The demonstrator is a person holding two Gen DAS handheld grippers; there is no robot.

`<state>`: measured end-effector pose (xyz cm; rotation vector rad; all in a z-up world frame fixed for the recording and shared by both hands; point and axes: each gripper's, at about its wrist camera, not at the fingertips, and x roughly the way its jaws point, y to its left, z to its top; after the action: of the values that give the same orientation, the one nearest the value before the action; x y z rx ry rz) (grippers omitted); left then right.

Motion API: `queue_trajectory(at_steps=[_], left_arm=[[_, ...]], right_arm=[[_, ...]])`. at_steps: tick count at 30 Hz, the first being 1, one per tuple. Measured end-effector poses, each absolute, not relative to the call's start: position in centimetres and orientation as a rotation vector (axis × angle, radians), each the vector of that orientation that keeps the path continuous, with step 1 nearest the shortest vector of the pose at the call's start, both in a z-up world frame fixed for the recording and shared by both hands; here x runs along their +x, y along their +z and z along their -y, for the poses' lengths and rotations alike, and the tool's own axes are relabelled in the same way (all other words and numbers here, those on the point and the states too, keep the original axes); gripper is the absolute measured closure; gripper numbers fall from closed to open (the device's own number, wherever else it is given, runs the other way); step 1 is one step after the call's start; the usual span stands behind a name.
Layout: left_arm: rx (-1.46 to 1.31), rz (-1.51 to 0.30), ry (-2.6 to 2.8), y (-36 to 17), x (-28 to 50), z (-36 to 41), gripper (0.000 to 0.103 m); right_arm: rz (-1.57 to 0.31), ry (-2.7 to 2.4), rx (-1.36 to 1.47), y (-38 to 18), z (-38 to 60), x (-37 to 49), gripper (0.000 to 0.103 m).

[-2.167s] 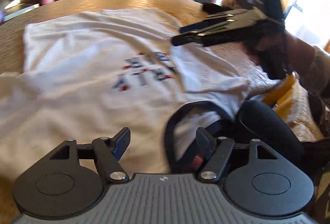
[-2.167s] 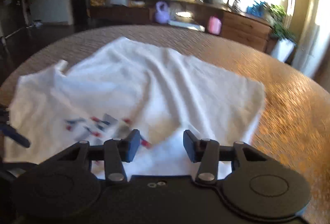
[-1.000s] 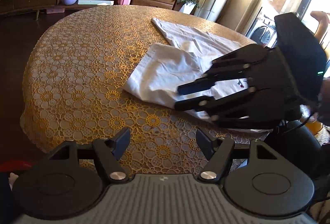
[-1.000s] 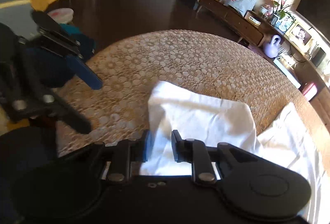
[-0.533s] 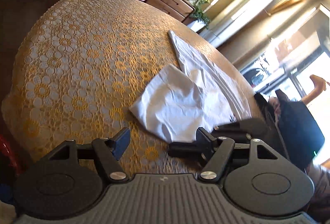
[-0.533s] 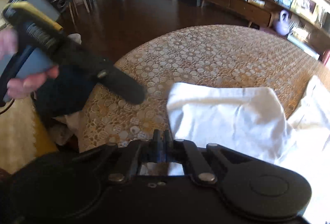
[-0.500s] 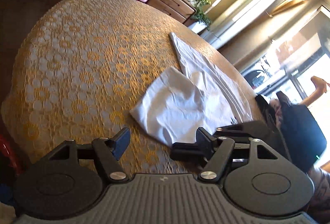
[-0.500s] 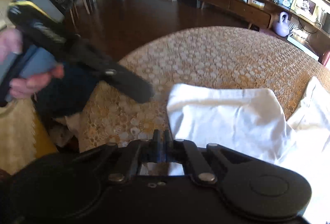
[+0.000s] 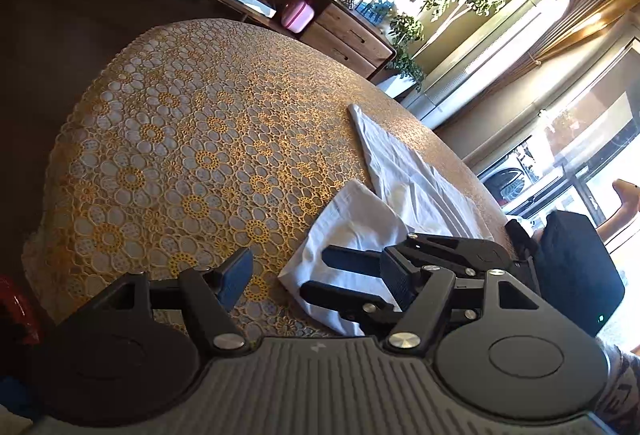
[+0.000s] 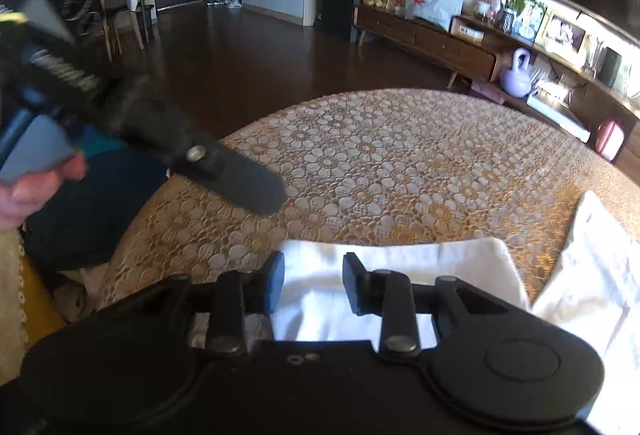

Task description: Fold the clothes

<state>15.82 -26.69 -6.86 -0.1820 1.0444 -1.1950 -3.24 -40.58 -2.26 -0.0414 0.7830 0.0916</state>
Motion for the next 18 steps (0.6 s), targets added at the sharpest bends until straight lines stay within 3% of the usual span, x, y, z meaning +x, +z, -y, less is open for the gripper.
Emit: queue_trajectory(at_steps=[10, 12, 18], left_arm=[[-0.202, -1.047, -1.182, -7.4, 16.9, 25.6, 0.033], [-0.214, -1.045, -1.186, -7.3, 17.0, 25.3, 0.033], [-0.253, -1.035, -1.197, -6.7, 17.4, 25.2, 0.033]], right_arm=[[-0.817, 0.1, -0.017, -3.1, 40.3, -1.4, 0.0], [-0.8, 0.096, -0.026, -3.2, 40.2, -1.5, 0.035], [-0.698, 0.12, 0.015, -1.7, 39.7, -3.5, 0.027]])
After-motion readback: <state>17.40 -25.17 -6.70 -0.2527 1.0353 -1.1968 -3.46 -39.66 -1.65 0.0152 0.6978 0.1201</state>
